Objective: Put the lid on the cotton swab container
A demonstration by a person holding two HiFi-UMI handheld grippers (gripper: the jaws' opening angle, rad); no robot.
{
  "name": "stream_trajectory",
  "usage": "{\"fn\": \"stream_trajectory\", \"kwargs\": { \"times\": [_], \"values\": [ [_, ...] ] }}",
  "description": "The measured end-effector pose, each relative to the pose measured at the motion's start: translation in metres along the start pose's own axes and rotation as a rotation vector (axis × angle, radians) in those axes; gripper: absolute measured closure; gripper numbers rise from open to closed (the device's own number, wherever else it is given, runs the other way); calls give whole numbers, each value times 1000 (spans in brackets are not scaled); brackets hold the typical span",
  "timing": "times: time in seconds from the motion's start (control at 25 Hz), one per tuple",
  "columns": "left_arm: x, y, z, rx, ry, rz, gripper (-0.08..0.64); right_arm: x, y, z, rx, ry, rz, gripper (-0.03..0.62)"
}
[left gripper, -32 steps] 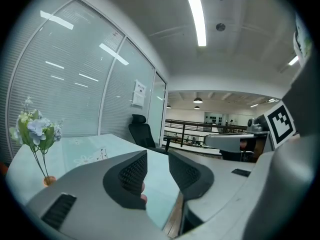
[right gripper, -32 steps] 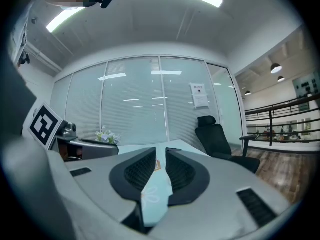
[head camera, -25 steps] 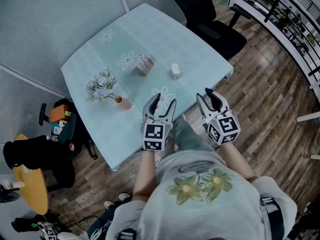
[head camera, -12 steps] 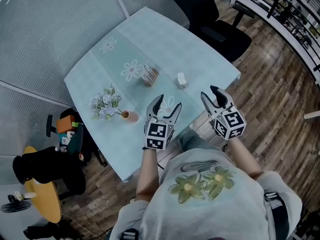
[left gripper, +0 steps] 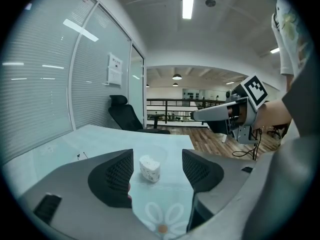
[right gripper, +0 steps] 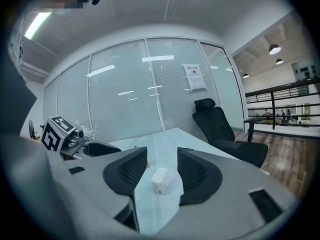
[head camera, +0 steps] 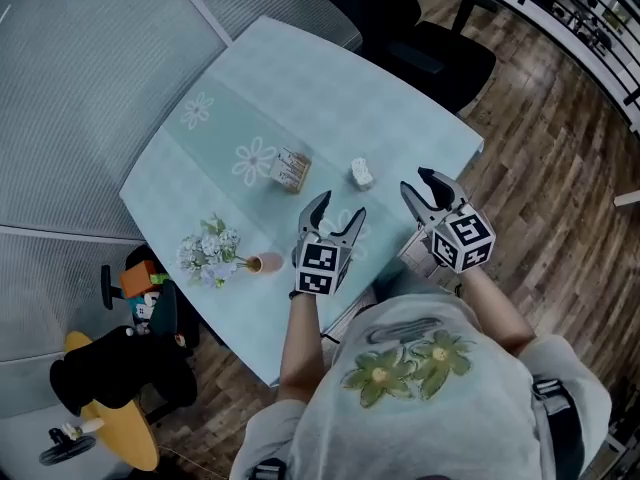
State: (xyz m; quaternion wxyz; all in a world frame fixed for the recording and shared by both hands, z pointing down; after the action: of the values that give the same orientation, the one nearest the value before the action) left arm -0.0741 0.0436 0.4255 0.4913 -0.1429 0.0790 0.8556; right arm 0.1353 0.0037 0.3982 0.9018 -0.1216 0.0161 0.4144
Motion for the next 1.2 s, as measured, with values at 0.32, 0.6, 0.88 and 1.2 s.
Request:
{"fn": "stream_trajectory", "kwargs": {
  "times": [0.32, 0.6, 0.88, 1.2],
  "values": [
    [-52, 28, 22, -23, 64, 89, 235, -42, -21, 19, -72, 70, 13, 413],
    [-86, 41, 54, -19, 172, 193, 193, -65, -33, 33, -126, 120, 8, 413],
    [-113, 47, 75, -80, 224, 229, 161, -83, -51, 53, -204, 130, 61, 434],
    [-136, 48, 93, -63, 263, 281, 133, -102, -59, 74, -311, 182, 33, 441]
  ]
}}
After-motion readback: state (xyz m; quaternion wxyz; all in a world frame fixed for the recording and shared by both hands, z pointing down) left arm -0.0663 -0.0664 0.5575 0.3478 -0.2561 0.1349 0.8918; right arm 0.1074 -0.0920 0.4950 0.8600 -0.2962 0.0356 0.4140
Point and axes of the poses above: the fingertips, and each gripper's own axes: x backward along the fingers, y to its left, z out of its underside, the point moved 8 cm from there along x, backward along the fingers, and after that the axes turned 8 degrees about -y, right-handed, at the moved point
